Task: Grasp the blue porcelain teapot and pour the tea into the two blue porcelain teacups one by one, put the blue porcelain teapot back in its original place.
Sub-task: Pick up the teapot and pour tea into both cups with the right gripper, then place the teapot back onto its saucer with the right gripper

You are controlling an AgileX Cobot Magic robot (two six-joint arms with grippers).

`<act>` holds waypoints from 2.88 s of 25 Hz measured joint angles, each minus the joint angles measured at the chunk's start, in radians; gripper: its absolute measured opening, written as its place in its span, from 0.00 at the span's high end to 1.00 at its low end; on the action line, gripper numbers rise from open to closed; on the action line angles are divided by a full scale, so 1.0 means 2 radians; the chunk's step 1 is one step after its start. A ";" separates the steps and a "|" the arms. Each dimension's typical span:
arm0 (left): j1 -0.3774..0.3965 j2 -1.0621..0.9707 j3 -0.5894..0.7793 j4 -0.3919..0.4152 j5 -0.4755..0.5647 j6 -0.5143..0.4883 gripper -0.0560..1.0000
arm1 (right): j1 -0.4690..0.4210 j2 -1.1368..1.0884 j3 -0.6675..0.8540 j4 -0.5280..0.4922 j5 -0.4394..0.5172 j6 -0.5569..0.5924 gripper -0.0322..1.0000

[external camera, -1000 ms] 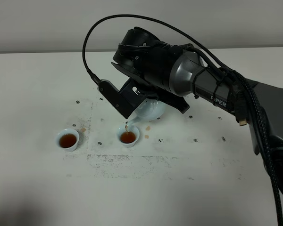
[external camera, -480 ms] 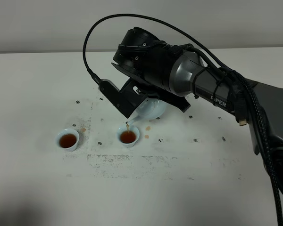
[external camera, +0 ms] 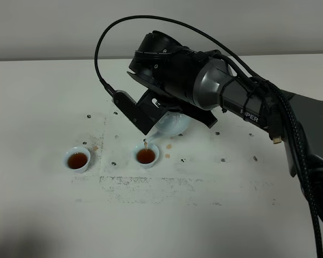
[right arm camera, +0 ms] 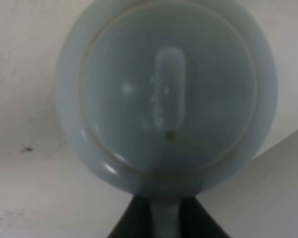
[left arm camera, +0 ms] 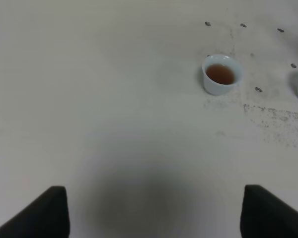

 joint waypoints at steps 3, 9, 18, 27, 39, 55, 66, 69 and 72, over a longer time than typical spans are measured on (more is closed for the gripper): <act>0.000 0.000 0.000 0.000 0.000 0.000 0.31 | 0.000 0.000 0.000 0.000 0.000 0.000 0.93; 0.000 0.000 0.000 0.000 0.000 0.000 0.31 | 0.000 0.000 0.000 0.000 0.000 0.000 0.93; 0.000 0.000 0.000 0.000 0.000 0.000 0.31 | 0.000 0.000 0.000 -0.001 0.000 0.000 0.93; 0.000 0.000 0.000 0.000 0.000 0.000 0.31 | -0.001 0.000 0.000 0.011 0.000 0.008 0.93; 0.000 0.000 0.000 0.000 0.000 0.000 0.31 | -0.068 0.000 -0.007 0.176 -0.016 -0.040 0.93; 0.000 0.000 0.000 0.000 0.000 0.000 0.31 | -0.194 0.034 -0.057 0.404 0.001 -0.078 0.93; 0.000 0.000 0.000 0.000 0.000 0.000 0.31 | -0.204 0.080 -0.057 0.416 0.001 -0.078 0.93; 0.000 0.000 0.000 0.000 0.000 0.000 0.31 | -0.204 0.081 -0.057 0.424 0.000 -0.080 0.93; 0.000 0.000 0.000 0.000 0.000 0.000 0.31 | -0.204 0.081 -0.057 0.426 0.000 -0.081 0.93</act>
